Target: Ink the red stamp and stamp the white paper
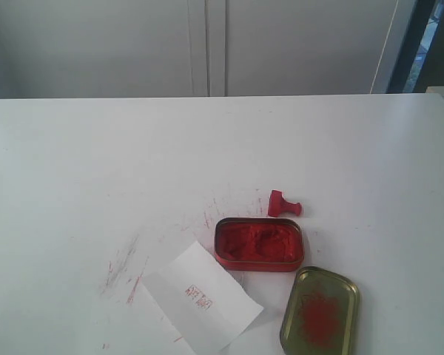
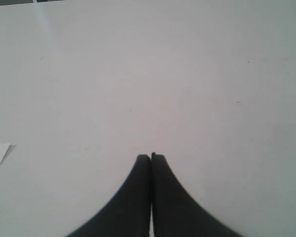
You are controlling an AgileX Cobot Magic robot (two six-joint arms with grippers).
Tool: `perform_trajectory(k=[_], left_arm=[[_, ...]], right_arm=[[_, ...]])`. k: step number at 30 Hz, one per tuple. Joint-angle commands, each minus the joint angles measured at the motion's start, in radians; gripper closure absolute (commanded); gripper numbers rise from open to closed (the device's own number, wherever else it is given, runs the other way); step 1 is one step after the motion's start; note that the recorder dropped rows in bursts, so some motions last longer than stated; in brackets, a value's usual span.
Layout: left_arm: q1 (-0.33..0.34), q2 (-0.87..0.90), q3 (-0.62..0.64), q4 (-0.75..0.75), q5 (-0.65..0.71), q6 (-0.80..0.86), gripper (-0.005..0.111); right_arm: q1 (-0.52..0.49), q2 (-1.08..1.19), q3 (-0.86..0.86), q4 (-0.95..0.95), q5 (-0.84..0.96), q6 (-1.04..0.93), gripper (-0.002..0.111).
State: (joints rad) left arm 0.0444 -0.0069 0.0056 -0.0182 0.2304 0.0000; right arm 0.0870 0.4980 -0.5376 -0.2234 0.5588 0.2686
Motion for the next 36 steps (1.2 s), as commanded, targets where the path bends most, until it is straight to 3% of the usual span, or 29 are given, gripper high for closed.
perform_trajectory(k=[1, 21, 29, 36], left_arm=[[0.002, 0.007, -0.006, -0.010, 0.001, 0.000, 0.107], [0.002, 0.007, -0.006, -0.010, 0.001, 0.000, 0.107], [0.002, 0.007, -0.006, -0.010, 0.001, 0.000, 0.107], [0.002, 0.007, -0.006, -0.010, 0.001, 0.000, 0.107]], right_arm=[[-0.008, -0.007, 0.003, -0.007, -0.014, 0.003, 0.108], [-0.008, -0.117, 0.004, -0.050, -0.063, -0.005, 0.108], [-0.008, -0.253, 0.137, -0.070, -0.222, -0.005, 0.108], [-0.008, -0.275, 0.154, -0.070, -0.218, -0.002, 0.108]])
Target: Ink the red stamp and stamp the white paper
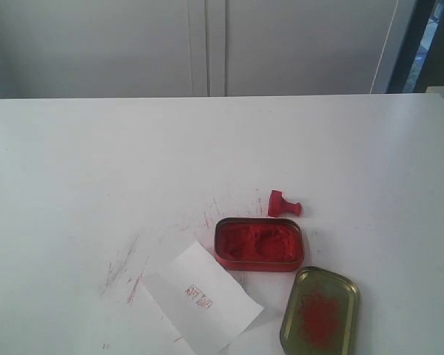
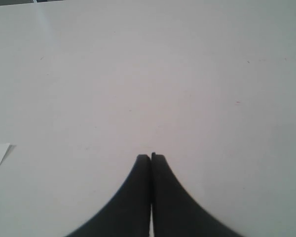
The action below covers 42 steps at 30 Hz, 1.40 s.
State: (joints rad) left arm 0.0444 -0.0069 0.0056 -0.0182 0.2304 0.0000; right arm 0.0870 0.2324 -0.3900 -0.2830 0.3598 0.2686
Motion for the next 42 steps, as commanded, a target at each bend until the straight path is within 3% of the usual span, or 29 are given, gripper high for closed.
perform_trajectory(k=[1, 25, 42], left_arm=[[0.002, 0.007, -0.006, -0.010, 0.001, 0.000, 0.107], [0.002, 0.007, -0.006, -0.010, 0.001, 0.000, 0.107], [0.002, 0.007, -0.006, -0.010, 0.001, 0.000, 0.107]], right_arm=[[-0.008, -0.009, 0.007, -0.009, -0.020, -0.002, 0.108], [-0.008, -0.009, 0.015, -0.009, -0.020, -0.002, 0.108], [-0.008, -0.113, 0.274, 0.136, 0.035, -0.002, 0.108]])
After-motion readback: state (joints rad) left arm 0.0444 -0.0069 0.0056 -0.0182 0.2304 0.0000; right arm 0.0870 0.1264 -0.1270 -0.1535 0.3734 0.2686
